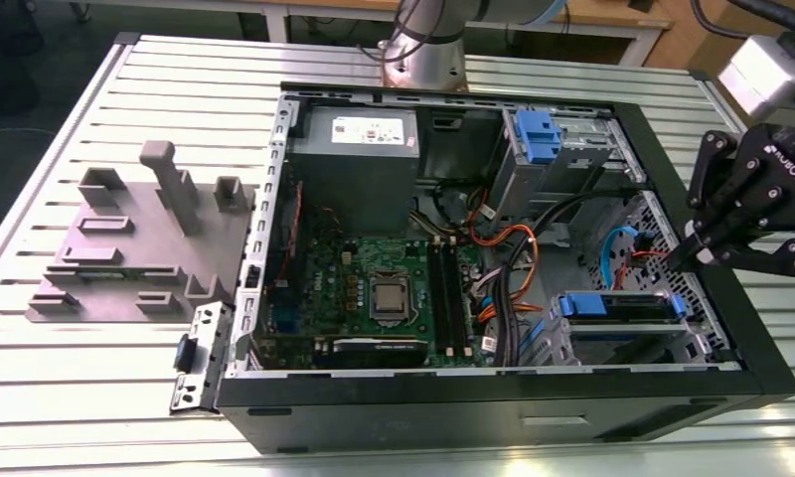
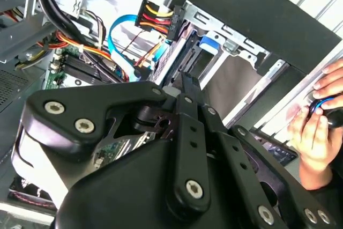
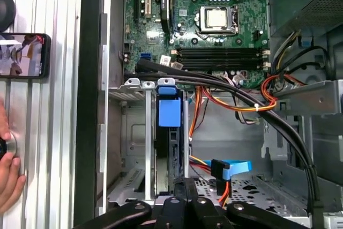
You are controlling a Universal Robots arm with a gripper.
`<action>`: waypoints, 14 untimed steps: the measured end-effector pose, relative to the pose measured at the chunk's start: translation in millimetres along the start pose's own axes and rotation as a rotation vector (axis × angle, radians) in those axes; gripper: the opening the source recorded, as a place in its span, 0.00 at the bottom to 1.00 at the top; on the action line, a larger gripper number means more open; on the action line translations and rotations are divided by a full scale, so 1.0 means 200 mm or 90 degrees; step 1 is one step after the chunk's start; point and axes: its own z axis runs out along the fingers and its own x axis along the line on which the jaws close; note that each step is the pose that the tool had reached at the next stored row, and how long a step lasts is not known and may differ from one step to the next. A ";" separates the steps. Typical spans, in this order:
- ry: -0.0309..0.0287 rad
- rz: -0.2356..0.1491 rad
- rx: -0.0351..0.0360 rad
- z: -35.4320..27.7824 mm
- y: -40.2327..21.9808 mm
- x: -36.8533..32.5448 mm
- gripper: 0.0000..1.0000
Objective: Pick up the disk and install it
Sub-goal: 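Insert the first disk wire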
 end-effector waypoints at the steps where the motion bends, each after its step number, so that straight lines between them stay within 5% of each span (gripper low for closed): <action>1: 0.0020 0.000 -0.0019 -0.001 -0.007 -0.003 0.11; 7: 0.0086 0.000 -0.0076 0.003 -0.029 -0.017 0.11; 12: 0.0330 0.002 -0.0111 0.010 -0.036 -0.028 0.11; 14: 0.0334 0.002 -0.0119 0.013 -0.038 -0.032 0.11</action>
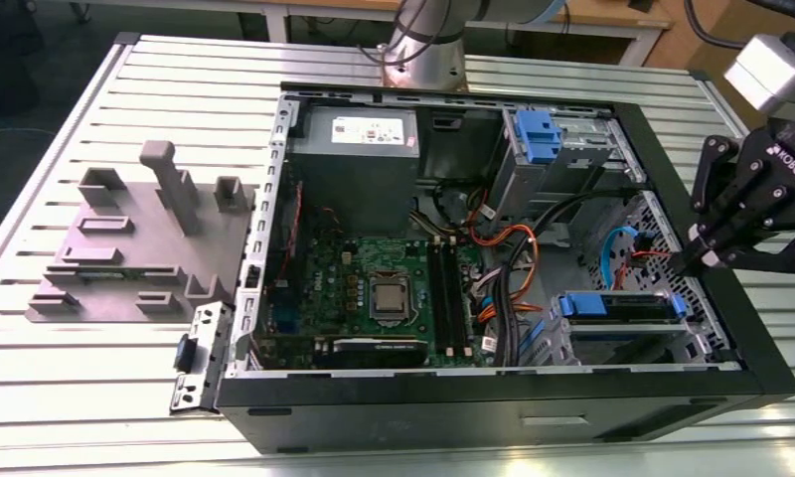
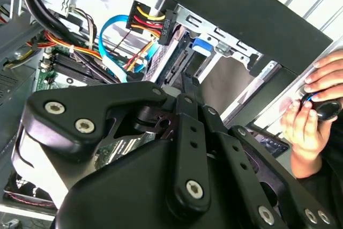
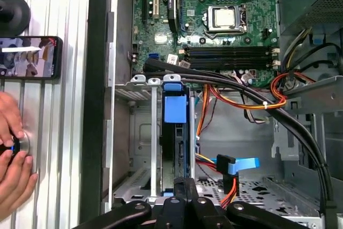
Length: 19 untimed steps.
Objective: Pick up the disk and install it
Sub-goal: 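Insert the first disk wire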
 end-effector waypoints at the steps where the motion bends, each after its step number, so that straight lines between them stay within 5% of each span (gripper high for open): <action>1: 0.0002 0.000 -0.0011 -0.001 -0.001 -0.004 0.11; 15: 0.0015 -0.006 -0.0033 0.010 -0.011 -0.029 0.11; 19: 0.0046 -0.033 -0.0017 0.011 -0.012 -0.029 0.11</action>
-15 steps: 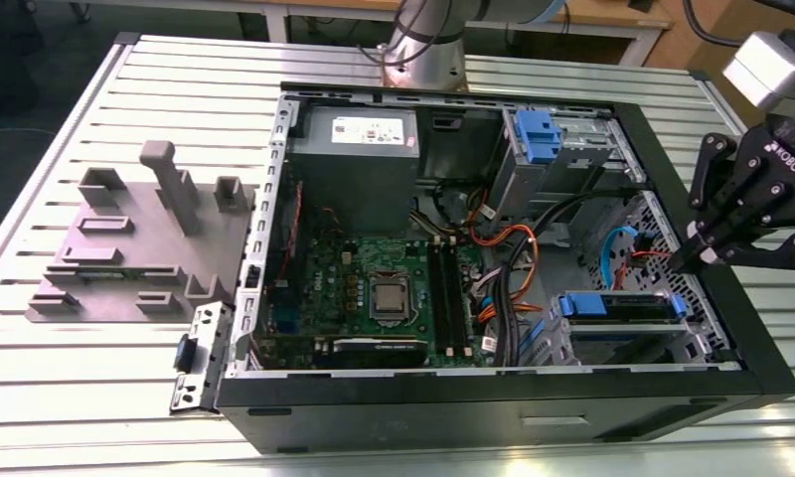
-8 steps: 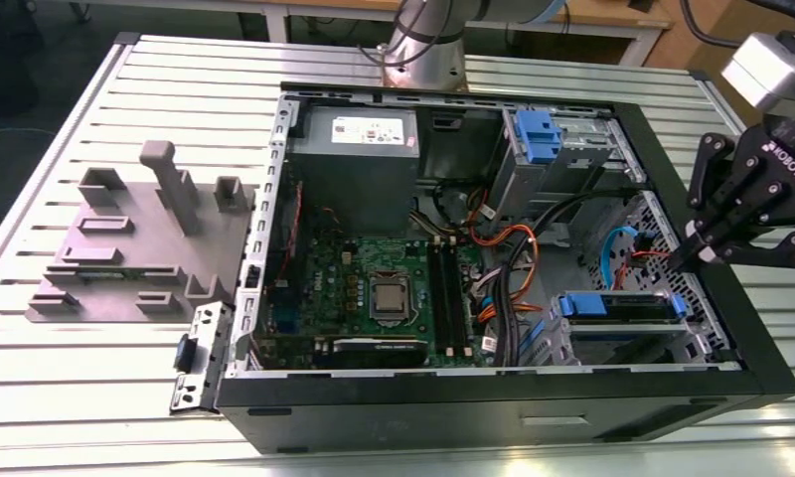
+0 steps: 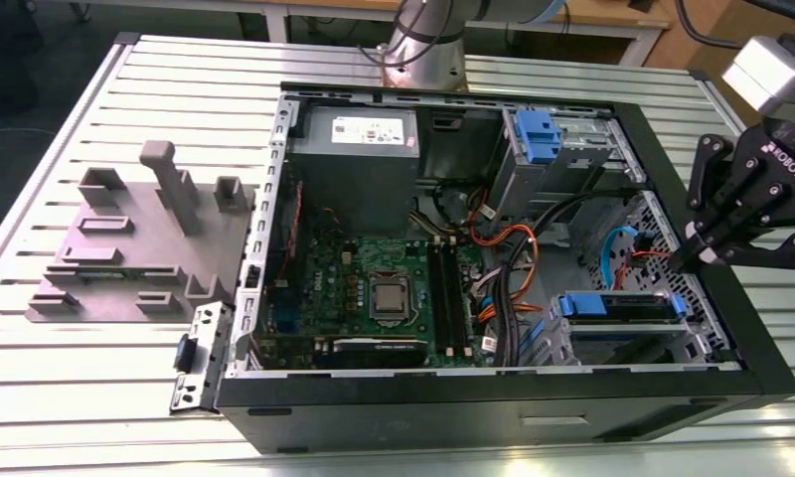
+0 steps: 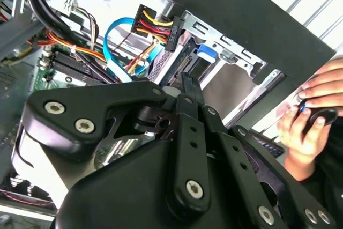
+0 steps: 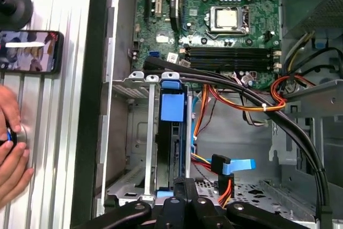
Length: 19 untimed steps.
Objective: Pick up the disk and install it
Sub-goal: 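Insert the first disk wire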
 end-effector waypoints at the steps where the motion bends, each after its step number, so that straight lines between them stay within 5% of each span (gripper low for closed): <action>1: 0.0007 -0.006 0.0004 0.000 0.000 0.000 0.11; 4: 0.0012 -0.010 0.0004 -0.001 -0.008 -0.003 0.11; 9: 0.0015 -0.013 0.0001 -0.003 -0.020 -0.013 0.30; 19: 0.0059 -0.049 0.0025 0.000 -0.025 -0.030 0.30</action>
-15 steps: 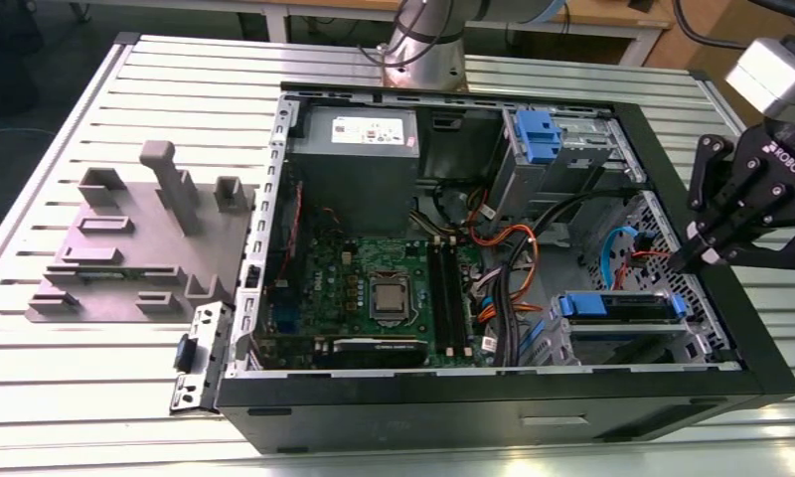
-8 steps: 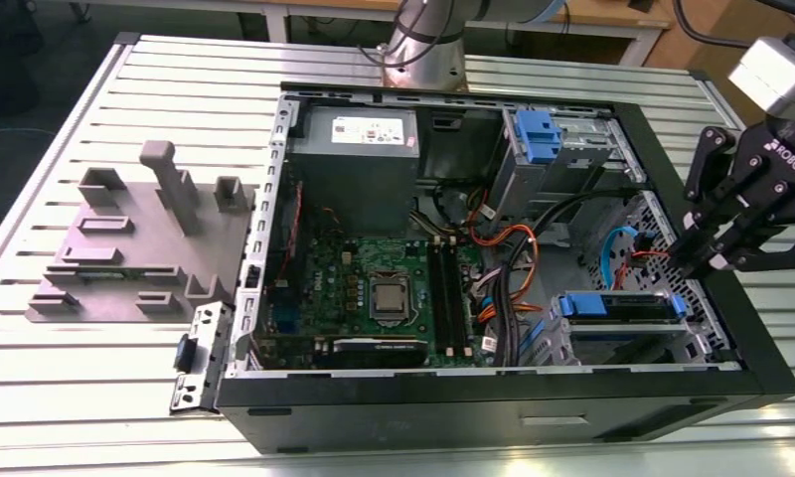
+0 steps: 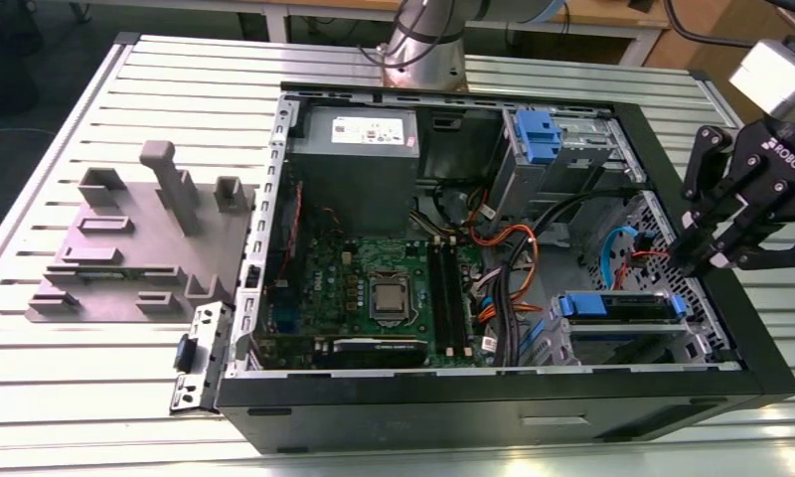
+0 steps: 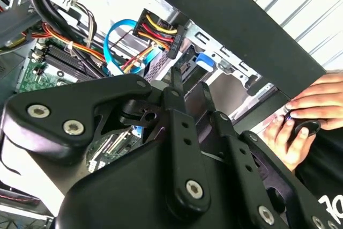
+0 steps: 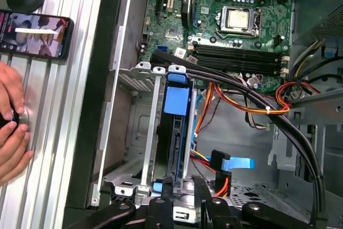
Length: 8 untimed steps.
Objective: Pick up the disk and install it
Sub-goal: 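Insert the first disk wire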
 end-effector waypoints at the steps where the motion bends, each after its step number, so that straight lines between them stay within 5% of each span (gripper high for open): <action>1: 0.0001 0.000 0.0000 0.000 -0.002 -0.008 0.30; 8: 0.0010 -0.004 0.0001 0.006 -0.015 -0.048 0.30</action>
